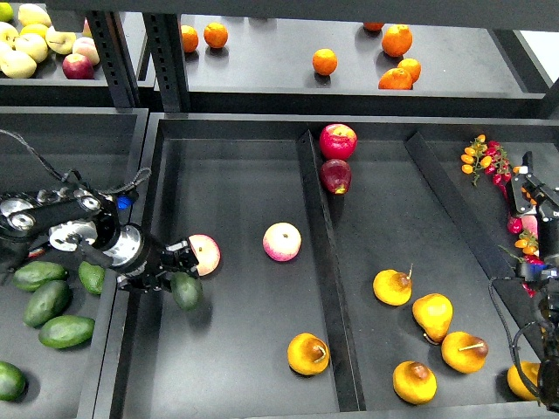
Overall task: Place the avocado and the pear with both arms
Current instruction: 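Carry the avocado into the avocado bin and open the left gripper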
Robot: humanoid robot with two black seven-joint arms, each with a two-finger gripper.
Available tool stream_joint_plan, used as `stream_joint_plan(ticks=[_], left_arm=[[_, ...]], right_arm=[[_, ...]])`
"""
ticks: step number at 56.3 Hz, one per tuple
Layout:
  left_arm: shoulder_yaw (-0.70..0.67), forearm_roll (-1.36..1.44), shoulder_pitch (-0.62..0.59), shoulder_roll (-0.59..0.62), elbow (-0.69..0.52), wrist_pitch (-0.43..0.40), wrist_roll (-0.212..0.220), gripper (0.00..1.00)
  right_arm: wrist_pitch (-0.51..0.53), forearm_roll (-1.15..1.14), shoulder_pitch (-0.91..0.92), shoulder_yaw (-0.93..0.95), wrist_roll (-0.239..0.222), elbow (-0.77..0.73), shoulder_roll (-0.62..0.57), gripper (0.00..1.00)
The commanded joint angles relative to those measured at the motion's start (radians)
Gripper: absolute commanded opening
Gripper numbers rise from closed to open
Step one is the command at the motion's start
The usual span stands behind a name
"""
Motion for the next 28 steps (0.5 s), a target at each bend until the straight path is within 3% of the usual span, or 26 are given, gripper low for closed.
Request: stream_joint_plan(ticks=[1,17,28], left_arm=[[0.001,-0.012,0.009,0.095,-0.012,0.000,0.000,0.35],[0.018,-0.035,0.067,0.218,-0.009,0.000,0.000,0.36],[0.047,-0.033,0.107,0.231,0.029,0.000,0.000,0.37]], right_arm=[[0.000,0.000,-0.001,-0.001,0.000,0.000,0.000,1.00],[0.000,0.000,-0.001,-0.001,-0.002,0.000,0.000,1.00],[0.000,-0.002,-0.009,-0.001,-0.002,0.008,0.000,1.00]])
